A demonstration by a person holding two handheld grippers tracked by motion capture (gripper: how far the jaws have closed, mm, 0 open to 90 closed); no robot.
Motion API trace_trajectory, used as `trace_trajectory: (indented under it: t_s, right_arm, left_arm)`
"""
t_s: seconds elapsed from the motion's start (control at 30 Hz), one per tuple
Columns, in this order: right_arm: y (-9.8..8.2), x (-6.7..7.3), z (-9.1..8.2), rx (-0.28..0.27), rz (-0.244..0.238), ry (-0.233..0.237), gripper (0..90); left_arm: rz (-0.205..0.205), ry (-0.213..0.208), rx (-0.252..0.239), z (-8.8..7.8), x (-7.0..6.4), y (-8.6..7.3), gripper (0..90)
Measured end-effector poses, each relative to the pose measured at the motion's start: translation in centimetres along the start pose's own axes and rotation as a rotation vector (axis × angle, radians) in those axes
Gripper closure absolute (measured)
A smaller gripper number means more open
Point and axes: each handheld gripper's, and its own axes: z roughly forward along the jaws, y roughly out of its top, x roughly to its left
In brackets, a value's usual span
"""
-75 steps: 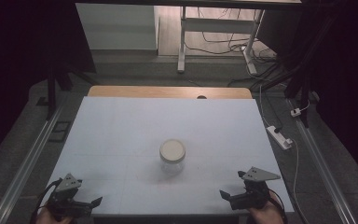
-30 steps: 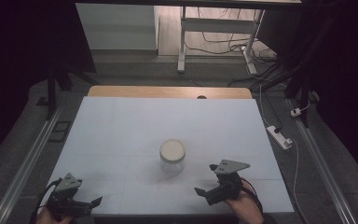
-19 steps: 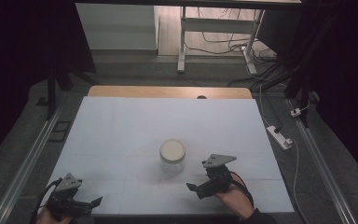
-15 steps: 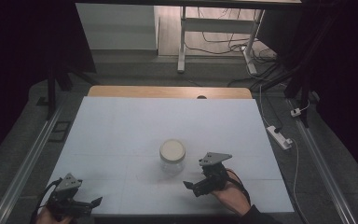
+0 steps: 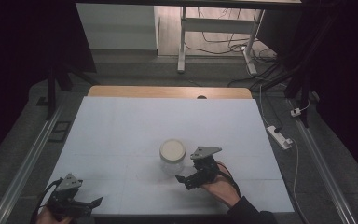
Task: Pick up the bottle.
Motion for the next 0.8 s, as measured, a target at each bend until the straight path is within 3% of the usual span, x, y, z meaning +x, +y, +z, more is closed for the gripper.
trace_trajectory:
  t_s: [0.5, 0.8]
  right_arm:
    - [1.3, -0.3, 3.0, -0.007, -0.037, 0.002, 0.0]
    - [1.8, -0.2, 4.1, -0.044, -0.067, -0.003, 0.0]
  left_arm:
    - [0.001, -0.002, 0.0, 0.0, 0.0, 0.0, 0.8]
    - [0.008, -0.003, 0.002, 0.0, -0.1, 0.0, 0.8]
